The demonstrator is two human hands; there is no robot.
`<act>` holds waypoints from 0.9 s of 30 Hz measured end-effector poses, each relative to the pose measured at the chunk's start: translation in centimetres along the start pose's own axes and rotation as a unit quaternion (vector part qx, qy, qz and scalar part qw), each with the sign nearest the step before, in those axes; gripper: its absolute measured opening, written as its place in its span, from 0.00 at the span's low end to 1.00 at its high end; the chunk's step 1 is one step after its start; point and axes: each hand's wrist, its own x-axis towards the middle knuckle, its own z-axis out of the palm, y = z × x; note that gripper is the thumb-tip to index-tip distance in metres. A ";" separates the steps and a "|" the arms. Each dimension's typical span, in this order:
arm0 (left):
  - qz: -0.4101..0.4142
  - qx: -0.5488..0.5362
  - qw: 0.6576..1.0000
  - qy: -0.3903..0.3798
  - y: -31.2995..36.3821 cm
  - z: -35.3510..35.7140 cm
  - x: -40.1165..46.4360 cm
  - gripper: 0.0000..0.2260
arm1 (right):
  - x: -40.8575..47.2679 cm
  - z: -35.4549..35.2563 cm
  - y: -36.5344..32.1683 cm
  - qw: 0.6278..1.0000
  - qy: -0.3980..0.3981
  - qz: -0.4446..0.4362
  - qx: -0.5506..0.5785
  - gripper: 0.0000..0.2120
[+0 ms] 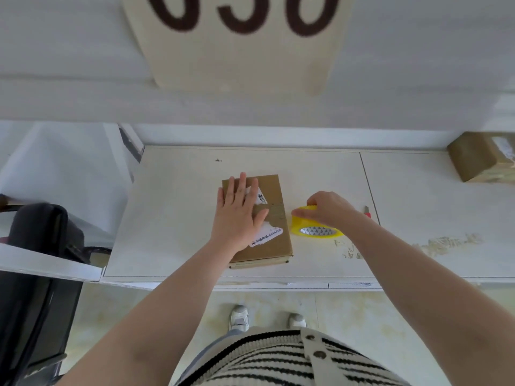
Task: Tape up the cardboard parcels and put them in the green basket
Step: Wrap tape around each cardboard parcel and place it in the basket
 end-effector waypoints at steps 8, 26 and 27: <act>0.011 0.022 1.000 0.013 -1.4 -1.4 -1.0 0.28 | -0.7 -0.6 -1.0 0.999 0.009 -0.043 0.023 0.27; -0.203 -0.096 0.973 -0.059 5.1 -1.2 -0.1 0.58 | -1.1 2.2 2.3 0.994 -0.006 -0.045 0.100 0.20; -0.207 -0.099 0.971 -0.062 5.1 -1.3 0.0 0.58 | -1.1 2.3 2.5 0.994 0.001 -0.049 0.100 0.20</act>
